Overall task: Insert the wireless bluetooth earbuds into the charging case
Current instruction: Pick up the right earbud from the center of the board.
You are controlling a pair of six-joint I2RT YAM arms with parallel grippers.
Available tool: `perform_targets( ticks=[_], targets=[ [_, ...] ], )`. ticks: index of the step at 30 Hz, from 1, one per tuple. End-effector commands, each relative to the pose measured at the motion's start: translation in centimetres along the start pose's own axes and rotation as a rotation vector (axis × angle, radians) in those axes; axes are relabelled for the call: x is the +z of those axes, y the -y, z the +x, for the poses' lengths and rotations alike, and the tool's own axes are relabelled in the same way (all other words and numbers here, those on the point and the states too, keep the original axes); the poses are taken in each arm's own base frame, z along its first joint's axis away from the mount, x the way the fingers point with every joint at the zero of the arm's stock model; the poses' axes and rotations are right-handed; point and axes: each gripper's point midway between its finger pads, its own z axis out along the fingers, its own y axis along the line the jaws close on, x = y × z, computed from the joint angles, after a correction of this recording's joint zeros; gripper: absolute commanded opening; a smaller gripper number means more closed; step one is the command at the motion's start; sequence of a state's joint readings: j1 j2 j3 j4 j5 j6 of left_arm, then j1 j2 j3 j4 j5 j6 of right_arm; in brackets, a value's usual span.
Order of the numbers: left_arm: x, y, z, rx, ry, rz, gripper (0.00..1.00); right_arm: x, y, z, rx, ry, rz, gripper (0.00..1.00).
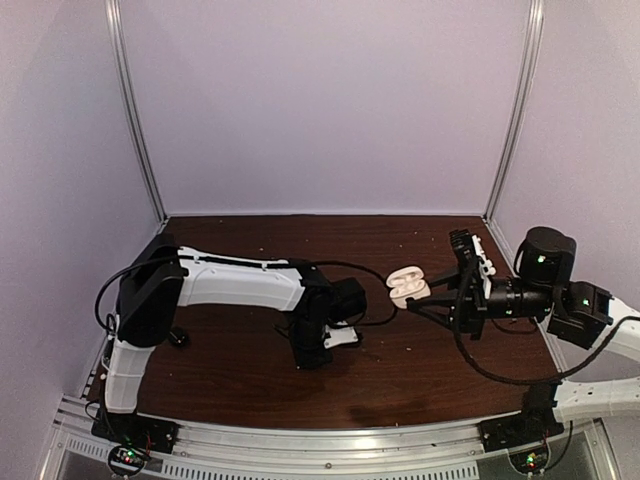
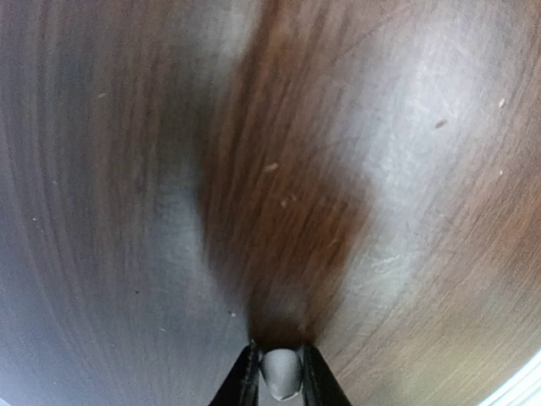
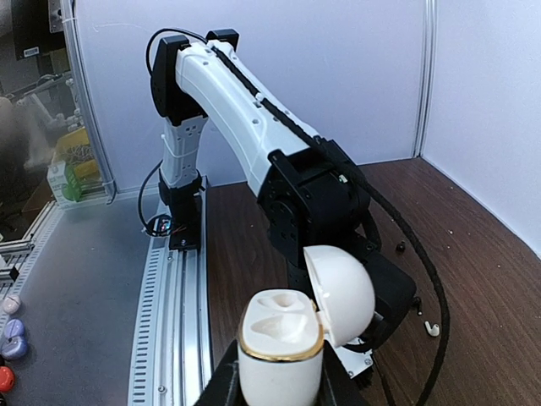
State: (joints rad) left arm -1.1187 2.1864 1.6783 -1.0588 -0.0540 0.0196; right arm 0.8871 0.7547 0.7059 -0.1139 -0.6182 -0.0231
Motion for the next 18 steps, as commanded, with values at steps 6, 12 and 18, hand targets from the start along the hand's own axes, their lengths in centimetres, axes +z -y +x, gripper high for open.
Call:
perform_targets(
  ticks=[6, 12, 18],
  targets=[
    [-9.4, -5.2, -3.5, -0.169, 0.395, -0.083, 0.19, -0.2, 1.2, -1.2, -0.03, 0.07, 0.079, 0.0],
    [-19.4, -8.4, -4.5, -0.229, 0.763, -0.19, 0.15, 0.7, 2.2, -1.6, -0.058, 0.118, 0.108, 0.0],
    [-31.3, -6.9, -3.5, -0.134, 1.196, -0.217, 0.13, 1.3, 2.7, -2.7, -0.122, 0.233, 0.125, 0.0]
  ],
)
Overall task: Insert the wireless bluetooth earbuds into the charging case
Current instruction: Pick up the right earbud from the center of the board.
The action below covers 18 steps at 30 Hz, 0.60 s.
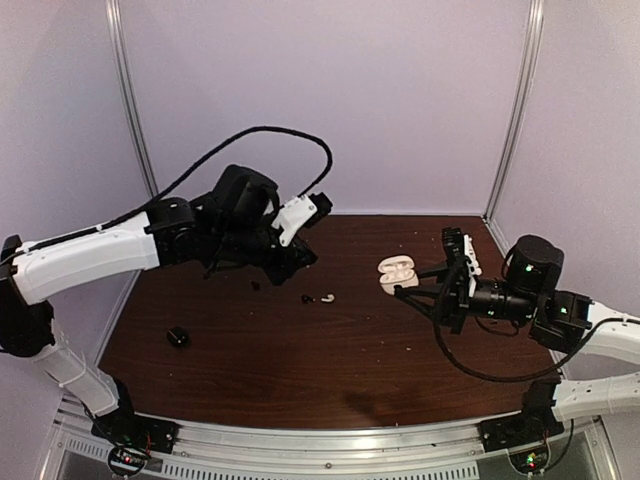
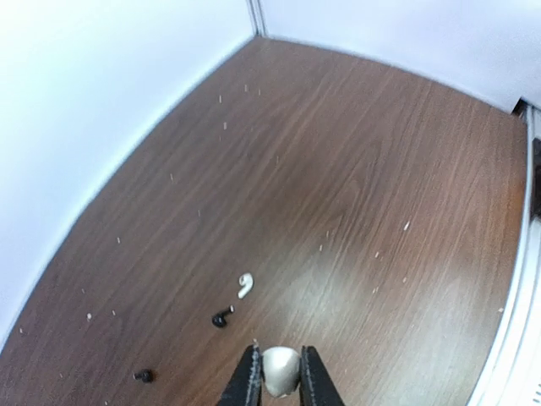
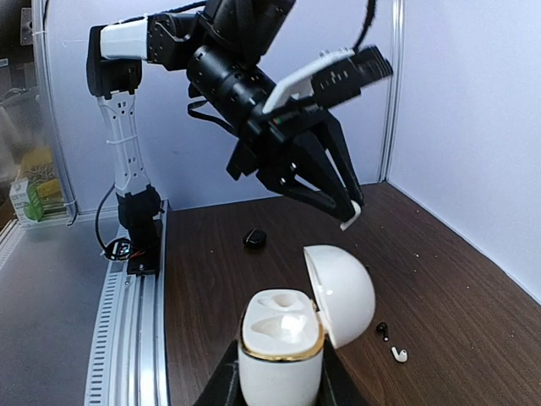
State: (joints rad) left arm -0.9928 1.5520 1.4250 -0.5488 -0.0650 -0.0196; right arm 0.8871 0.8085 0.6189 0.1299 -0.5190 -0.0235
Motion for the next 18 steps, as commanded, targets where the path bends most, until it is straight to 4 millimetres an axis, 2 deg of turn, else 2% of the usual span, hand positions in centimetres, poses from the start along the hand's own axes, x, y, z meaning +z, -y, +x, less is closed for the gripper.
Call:
perform_targets(
  ticks=[1, 5, 10, 13, 18],
  targets=[
    [-5.6, 0.4, -7.3, 0.04, 0.379, 0.02, 0.13, 0.2, 0.4, -3.0, -0.085, 0.17, 0.026, 0.0],
    [-10.1, 2.6, -9.7, 0.105, 0.562, 0.082, 0.13, 0.9, 0.5, -3.2, -0.122, 0.201, 0.022, 0.0],
    [-13.8, 5.5, -11.6, 0.163, 0.717, 0.153, 0.12, 1.5, 0.3, -3.4, -0.16, 0.248, 0.005, 0.0],
    [-14.8, 6.9, -12.1, 0.188, 0.78, 0.191, 0.11, 1.6, 0.4, -3.6, -0.181, 0.279, 0.013, 0.0],
    [-14.7, 8.9, -12.5, 0.223, 0.818, 0.226, 0.09, 1.5, 0.3, -4.1, -0.203, 0.328, 0.022, 0.0]
  ],
)
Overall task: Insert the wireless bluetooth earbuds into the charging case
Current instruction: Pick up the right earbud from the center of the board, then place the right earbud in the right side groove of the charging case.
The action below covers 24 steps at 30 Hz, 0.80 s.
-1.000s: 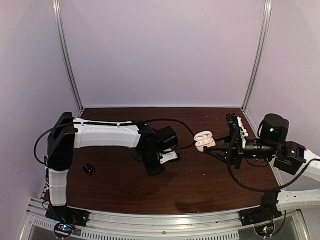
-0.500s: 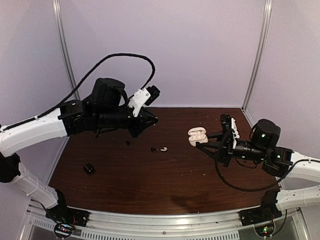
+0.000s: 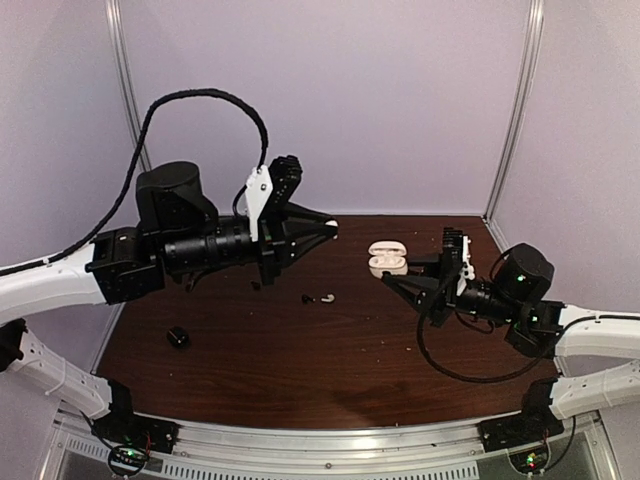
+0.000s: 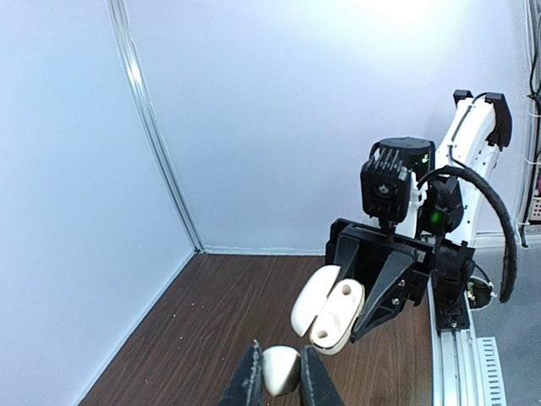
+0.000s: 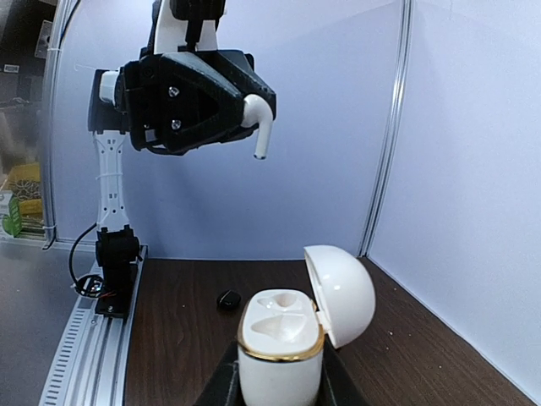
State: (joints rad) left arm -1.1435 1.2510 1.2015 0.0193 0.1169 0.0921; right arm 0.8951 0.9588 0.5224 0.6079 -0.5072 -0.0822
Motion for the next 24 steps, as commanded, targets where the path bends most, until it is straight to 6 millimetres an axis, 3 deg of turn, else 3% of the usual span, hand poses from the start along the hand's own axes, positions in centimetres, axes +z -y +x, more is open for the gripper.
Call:
perform_targets(
  ticks=[1, 10, 24],
  targets=[
    [0.4, 1.4, -2.8, 0.055, 0.13, 0.033, 0.09, 0.0, -0.2, -2.6, -0.057, 0.121, 0.011, 0.0],
    [2.7, 3.1, -3.2, 0.055, 0.18, 0.049, 0.08, 0.2, -0.2, -3.1, -0.027, 0.152, 0.016, 0.0],
    [5.1, 3.4, -3.1, -0.009, 0.22, 0.06, 0.07, 0.5, -0.4, -2.6, 0.001, 0.157, 0.027, 0.0]
  ],
)
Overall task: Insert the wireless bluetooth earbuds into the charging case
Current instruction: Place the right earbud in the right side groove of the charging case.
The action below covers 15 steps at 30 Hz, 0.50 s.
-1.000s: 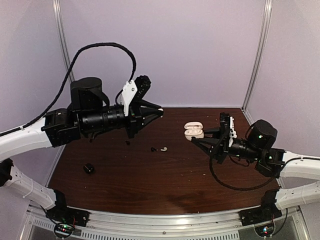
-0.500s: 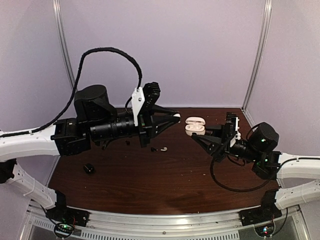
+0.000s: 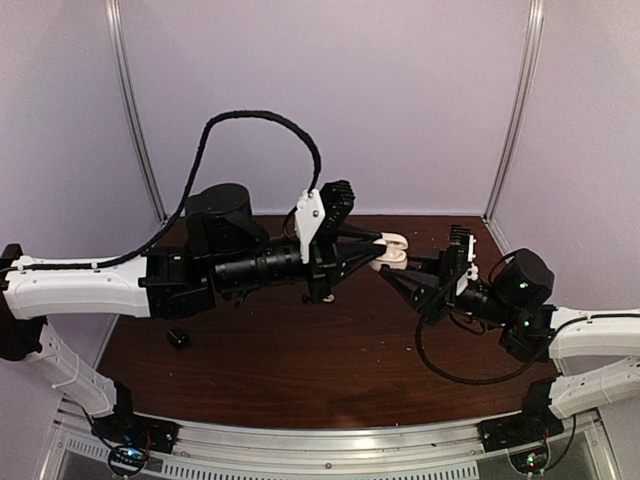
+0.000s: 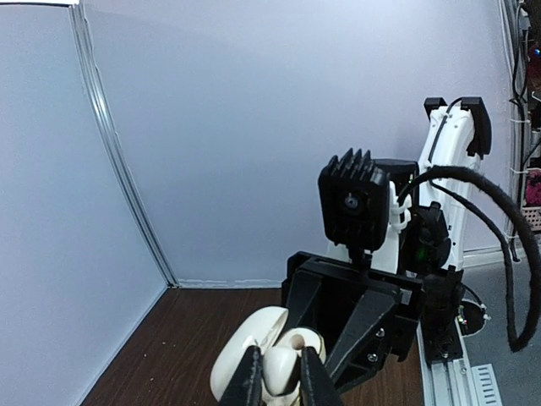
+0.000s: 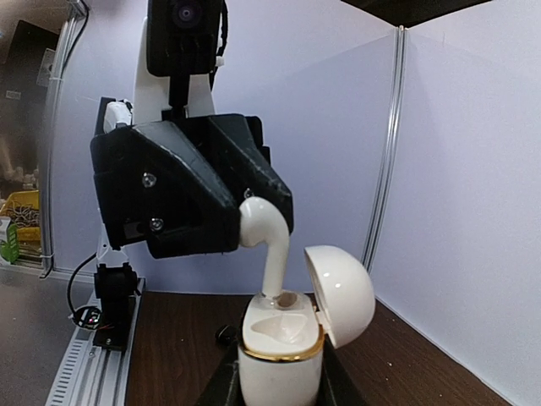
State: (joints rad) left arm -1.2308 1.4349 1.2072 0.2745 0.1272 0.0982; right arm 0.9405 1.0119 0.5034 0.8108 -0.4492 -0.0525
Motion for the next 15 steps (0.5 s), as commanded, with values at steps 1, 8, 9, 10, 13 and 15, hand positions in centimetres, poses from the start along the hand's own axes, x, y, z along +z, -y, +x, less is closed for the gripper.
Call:
perform_targets(
  ticks=[1, 8, 9, 10, 13, 15],
  targets=[
    [0.3, -0.5, -3.4, -0.023, 0.122, -0.016, 0.07, -0.1, -0.2, -0.5, 0.01, 0.031, 0.004, 0.0],
    [0.9, -0.3, -3.0, -0.032, 0.115, -0.007, 0.06, -0.1, -0.2, -0.3, 0.03, 0.022, 0.012, 0.0],
    [1.0, -0.3, -3.0, -0.033, 0.113, -0.005, 0.06, -0.1, -0.1, -0.4, 0.034, 0.023, 0.014, 0.0],
    [1.1, -0.3, -2.9, -0.034, 0.11, -0.004, 0.06, -0.1, -0.1, -0.4, 0.035, 0.024, 0.02, 0.0],
    [1.4, -0.1, -2.6, -0.036, 0.104, 0.007, 0.06, -0.2, 0.2, -0.3, 0.037, 0.022, 0.036, 0.0],
    [1.6, 0.1, -2.5, -0.041, 0.102, 0.013, 0.06, -0.2, 0.2, -0.3, 0.038, 0.02, 0.035, 0.0]
  ],
)
